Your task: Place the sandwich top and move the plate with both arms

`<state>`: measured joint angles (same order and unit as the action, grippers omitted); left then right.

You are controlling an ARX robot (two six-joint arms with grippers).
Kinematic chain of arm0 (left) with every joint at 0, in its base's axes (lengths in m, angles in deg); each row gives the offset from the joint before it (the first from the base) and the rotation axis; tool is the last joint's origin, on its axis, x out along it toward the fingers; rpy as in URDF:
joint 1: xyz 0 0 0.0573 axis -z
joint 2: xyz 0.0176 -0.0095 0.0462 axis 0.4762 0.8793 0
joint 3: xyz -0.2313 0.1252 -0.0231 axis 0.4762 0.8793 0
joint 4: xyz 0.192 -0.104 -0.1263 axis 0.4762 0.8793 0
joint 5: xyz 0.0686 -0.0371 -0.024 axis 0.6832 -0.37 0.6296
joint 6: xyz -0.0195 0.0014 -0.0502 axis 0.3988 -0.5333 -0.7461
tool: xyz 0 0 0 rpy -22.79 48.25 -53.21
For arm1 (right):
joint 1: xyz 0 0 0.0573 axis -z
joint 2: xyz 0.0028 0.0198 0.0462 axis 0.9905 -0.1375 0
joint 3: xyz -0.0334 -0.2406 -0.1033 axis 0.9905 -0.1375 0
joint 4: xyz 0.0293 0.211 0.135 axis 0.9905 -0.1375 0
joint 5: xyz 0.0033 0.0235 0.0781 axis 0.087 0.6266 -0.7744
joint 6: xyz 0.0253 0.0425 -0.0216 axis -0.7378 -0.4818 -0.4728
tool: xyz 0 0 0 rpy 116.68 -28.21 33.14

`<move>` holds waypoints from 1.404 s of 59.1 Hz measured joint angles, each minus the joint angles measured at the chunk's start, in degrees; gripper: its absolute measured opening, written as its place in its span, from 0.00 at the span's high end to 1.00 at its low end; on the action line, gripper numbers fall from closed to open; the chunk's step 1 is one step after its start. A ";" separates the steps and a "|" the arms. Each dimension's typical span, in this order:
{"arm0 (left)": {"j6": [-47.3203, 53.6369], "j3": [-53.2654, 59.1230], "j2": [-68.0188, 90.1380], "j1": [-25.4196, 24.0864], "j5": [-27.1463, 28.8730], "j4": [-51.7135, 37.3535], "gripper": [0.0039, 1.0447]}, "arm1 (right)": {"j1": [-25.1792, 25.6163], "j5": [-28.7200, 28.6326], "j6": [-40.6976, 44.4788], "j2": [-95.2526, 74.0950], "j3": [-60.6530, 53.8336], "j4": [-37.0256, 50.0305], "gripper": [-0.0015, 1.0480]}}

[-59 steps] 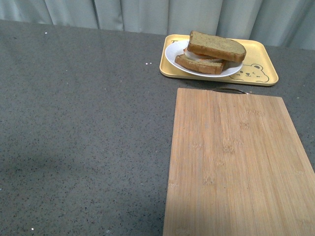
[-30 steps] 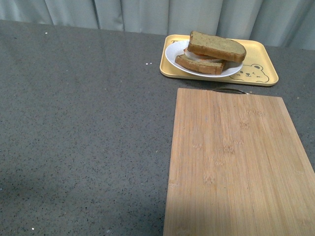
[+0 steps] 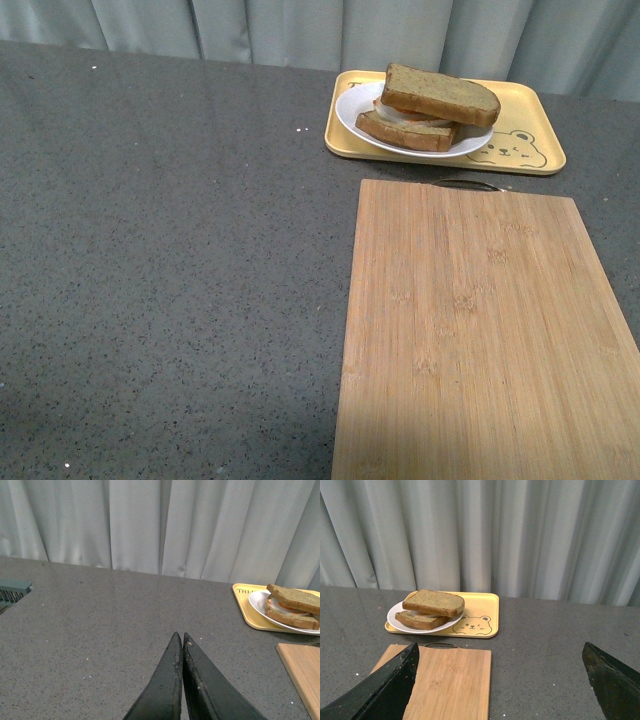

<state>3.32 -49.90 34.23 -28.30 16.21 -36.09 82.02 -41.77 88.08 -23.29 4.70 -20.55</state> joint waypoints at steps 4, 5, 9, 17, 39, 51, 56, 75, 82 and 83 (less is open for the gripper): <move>0.02 0.00 -2.03 0.00 0.00 1.86 0.97 | 0.00 0.02 0.00 0.00 0.00 0.00 0.09; 0.02 0.00 -2.67 0.00 -0.02 2.45 0.97 | 0.00 0.00 0.00 0.00 0.00 0.00 0.09; 0.00 0.00 -4.33 0.00 0.00 3.93 0.97 | 0.00 0.00 0.00 0.00 0.00 -0.02 0.09; 0.00 0.02 -7.41 0.00 0.00 7.02 0.97 | 0.00 0.00 0.00 0.00 0.00 0.00 0.09; 0.00 0.02 -15.85 0.00 0.00 15.32 0.97 | 0.00 0.00 0.00 0.00 0.00 -0.02 0.09; 0.00 0.02 -19.10 0.00 0.00 18.60 0.97 | 0.00 0.02 -0.02 0.00 0.00 0.00 0.09; 0.02 0.00 -24.57 0.00 -0.07 25.94 0.97 | 0.00 0.00 0.00 0.00 0.00 0.00 0.09; 0.00 0.00 -28.92 0.00 -0.02 28.76 0.68 | 0.00 0.00 0.00 0.00 0.00 -0.02 0.09; 0.00 0.00 -28.94 0.00 -0.02 28.76 0.49 | 0.00 0.00 0.00 0.00 0.00 0.00 0.09; 0.00 0.00 -28.94 0.00 -0.02 28.76 0.47 | 0.00 0.00 0.00 0.00 0.00 0.00 0.09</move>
<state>3.32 -49.90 5.29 -28.30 16.19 -7.33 82.02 -41.77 88.08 -23.29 4.70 -20.55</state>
